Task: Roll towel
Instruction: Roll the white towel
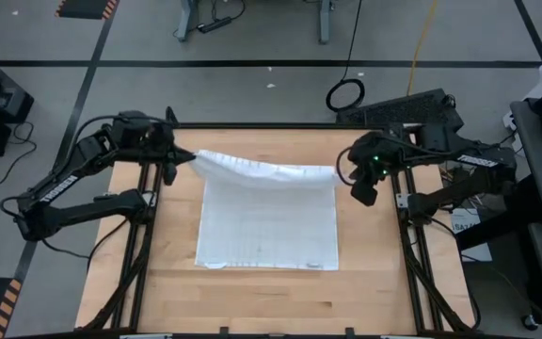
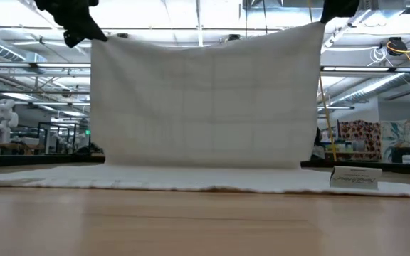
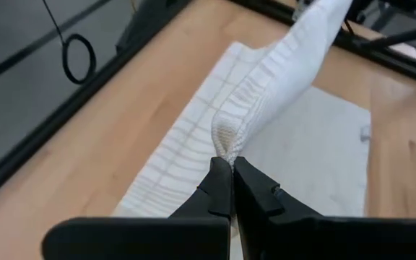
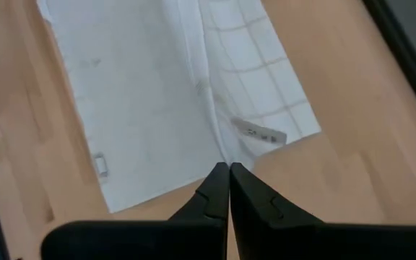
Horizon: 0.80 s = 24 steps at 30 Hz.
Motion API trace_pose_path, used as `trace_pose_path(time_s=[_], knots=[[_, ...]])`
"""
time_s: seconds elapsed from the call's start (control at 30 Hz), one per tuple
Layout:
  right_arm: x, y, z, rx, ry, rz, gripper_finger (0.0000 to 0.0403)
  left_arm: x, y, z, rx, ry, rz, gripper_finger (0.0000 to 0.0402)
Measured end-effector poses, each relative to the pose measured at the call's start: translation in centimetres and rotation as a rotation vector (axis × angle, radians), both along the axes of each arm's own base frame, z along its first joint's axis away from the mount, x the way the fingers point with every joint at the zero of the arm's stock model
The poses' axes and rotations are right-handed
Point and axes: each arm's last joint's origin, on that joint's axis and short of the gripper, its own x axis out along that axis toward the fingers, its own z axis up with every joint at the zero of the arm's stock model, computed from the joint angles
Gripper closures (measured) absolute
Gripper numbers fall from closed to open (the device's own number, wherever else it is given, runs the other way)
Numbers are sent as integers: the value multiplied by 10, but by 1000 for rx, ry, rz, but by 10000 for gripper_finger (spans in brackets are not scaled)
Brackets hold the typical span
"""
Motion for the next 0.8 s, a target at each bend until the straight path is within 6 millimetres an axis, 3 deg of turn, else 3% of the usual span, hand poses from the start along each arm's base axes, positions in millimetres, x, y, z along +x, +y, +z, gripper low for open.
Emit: trace_pose_path(time_s=[0.4,0.8], knots=[[-2,26,-1,13,12,16,403,0,-9,-7,-72,68,-42,399],[22,47,-18,26,102,49,403,-2,-11,-11,-94,121,-39,399]])
